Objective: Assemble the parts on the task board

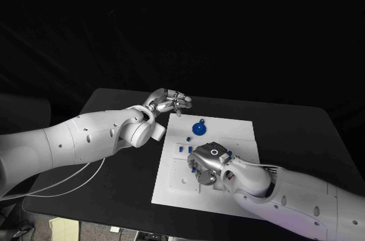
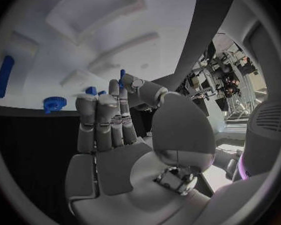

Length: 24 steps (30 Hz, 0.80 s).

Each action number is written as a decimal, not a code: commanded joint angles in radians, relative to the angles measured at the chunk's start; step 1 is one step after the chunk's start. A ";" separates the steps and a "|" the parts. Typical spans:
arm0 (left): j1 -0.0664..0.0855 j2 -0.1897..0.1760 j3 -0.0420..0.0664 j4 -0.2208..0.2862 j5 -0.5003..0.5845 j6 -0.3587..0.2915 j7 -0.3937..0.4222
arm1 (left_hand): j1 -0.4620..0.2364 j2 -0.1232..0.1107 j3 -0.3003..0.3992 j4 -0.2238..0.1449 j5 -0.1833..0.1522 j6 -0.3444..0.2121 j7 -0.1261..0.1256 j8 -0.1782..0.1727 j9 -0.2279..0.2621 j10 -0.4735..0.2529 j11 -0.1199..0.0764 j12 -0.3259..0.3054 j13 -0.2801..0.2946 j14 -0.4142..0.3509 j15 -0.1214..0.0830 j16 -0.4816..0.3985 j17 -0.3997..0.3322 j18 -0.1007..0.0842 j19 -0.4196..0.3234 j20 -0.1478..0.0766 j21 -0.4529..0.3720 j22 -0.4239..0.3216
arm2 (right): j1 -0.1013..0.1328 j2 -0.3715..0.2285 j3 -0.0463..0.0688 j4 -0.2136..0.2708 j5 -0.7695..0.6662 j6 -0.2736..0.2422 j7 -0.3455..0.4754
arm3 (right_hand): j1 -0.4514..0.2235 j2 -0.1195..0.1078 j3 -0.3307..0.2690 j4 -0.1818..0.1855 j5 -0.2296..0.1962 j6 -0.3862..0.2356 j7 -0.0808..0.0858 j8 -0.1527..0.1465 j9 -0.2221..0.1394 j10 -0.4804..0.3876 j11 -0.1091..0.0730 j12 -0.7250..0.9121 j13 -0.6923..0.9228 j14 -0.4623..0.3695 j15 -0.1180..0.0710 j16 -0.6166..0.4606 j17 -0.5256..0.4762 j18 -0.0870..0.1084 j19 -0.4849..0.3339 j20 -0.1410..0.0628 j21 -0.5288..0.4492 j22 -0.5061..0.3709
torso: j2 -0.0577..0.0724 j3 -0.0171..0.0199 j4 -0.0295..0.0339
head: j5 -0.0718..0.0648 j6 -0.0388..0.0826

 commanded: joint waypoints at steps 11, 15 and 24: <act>0.002 -0.001 0.001 0.002 0.008 0.006 0.003 | -0.009 -0.002 -0.004 0.002 -0.001 -0.005 0.001 -0.001 -0.002 -0.008 0.001 -0.004 0.000 0.007 0.001 -0.004 0.002 0.031 0.007 -0.001 -0.004 0.001 | -0.005 -0.002 0.000 -0.009 -0.043 0.030 -0.030 | -0.006 -0.003 0.007 0.002 0.004 0.009 -0.001 0.004 -0.001 0.040 0.013 -0.003 0.002 -0.002 -0.003 0.006 0.000 0.070 -0.006 -0.011 0.004 0.001 | -0.001 -0.0019 0.0000 | -0.001 -0.004; 0.003 -0.001 0.001 0.003 0.008 0.006 0.003 | -0.009 -0.002 -0.005 0.003 -0.001 -0.005 0.001 -0.001 -0.002 -0.008 0.001 -0.005 0.000 0.007 0.001 -0.004 0.002 0.031 0.007 -0.001 -0.005 0.001 | -0.005 -0.001 0.000 -0.010 -0.043 0.030 -0.034 | -0.006 -0.003 0.007 0.002 0.004 0.009 -0.001 0.004 0.000 0.040 0.013 -0.003 0.002 -0.002 -0.003 0.006 0.000 0.070 -0.005 -0.011 0.004 0.002 | -0.001 -0.0016 -0.0009 | -0.002 -0.003; 0.004 -0.001 0.001 0.003 0.008 0.008 0.002 | -0.009 -0.002 -0.005 0.003 -0.001 -0.006 0.001 -0.001 -0.002 -0.009 0.001 -0.005 0.000 0.006 0.001 -0.005 0.003 0.032 0.007 -0.001 -0.005 0.002 | -0.005 0.010 0.000 -0.017 -0.046 0.025 -0.038 | -0.005 -0.004 0.008 0.001 0.002 0.009 -0.001 0.004 0.000 0.041 0.013 -0.003 0.002 -0.002 -0.003 0.006 0.000 0.070 -0.005 -0.012 0.004 0.002 | 0.000 -0.0010 -0.0008 | -0.001 -0.004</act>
